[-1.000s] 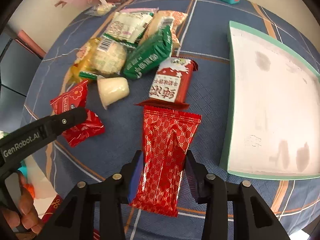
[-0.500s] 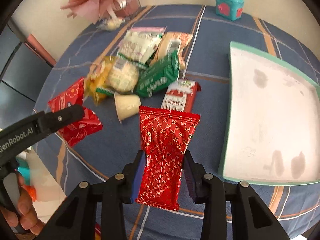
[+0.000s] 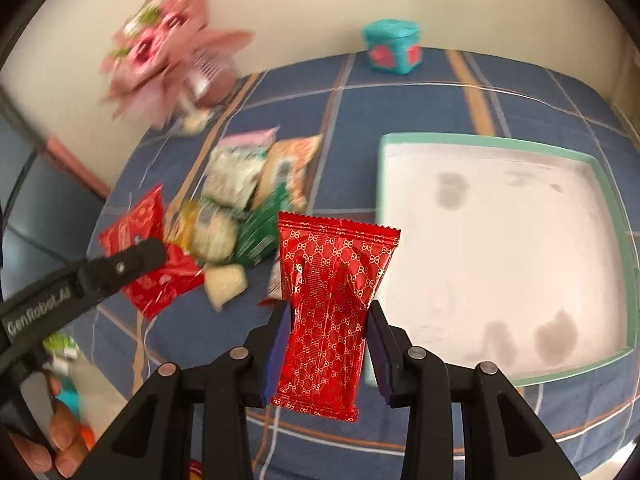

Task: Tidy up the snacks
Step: 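Carry both red snacks over the white tray and open both tools, then move both tools back toward the snack pile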

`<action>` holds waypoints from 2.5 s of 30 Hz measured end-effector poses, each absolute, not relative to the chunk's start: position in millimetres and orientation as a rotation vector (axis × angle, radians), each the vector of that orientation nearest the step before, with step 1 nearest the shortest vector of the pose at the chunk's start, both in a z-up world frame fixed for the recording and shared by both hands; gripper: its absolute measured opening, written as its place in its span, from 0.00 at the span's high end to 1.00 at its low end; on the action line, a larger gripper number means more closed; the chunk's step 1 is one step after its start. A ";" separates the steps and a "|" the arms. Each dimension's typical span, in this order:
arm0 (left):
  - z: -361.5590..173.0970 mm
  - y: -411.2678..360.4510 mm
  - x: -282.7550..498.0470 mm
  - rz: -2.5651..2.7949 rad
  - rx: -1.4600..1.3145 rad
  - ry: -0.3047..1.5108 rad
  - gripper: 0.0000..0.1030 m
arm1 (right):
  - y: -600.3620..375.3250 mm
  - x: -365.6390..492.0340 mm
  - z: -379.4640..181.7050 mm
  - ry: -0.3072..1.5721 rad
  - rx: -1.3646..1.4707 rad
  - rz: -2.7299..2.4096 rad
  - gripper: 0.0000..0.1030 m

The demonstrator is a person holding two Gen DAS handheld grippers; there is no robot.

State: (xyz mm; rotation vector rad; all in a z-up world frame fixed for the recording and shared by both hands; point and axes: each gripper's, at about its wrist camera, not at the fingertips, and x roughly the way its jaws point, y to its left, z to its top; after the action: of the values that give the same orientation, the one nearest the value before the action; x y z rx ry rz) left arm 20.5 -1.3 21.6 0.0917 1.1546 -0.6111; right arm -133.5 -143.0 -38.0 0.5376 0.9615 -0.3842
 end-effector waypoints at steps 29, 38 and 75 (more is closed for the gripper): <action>-32.7 -214.0 -40.6 -0.939 0.343 1.146 0.58 | -314.4 -186.7 -49.5 0.895 0.624 -0.867 0.61; -51.1 -230.1 -31.6 -0.946 0.358 1.177 0.51 | -332.9 -171.0 -69.1 0.938 0.614 -0.871 0.59; -29.7 -66.5 -2.5 -0.480 0.326 1.134 0.05 | -211.3 -189.5 -49.0 0.984 0.541 -0.736 0.00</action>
State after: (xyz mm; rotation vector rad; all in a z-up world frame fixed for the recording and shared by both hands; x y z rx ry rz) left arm -2.5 -66.5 -29.7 0.3259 1.1335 -0.4799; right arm -189.5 -211.3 -49.0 0.5413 0.9836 -0.7361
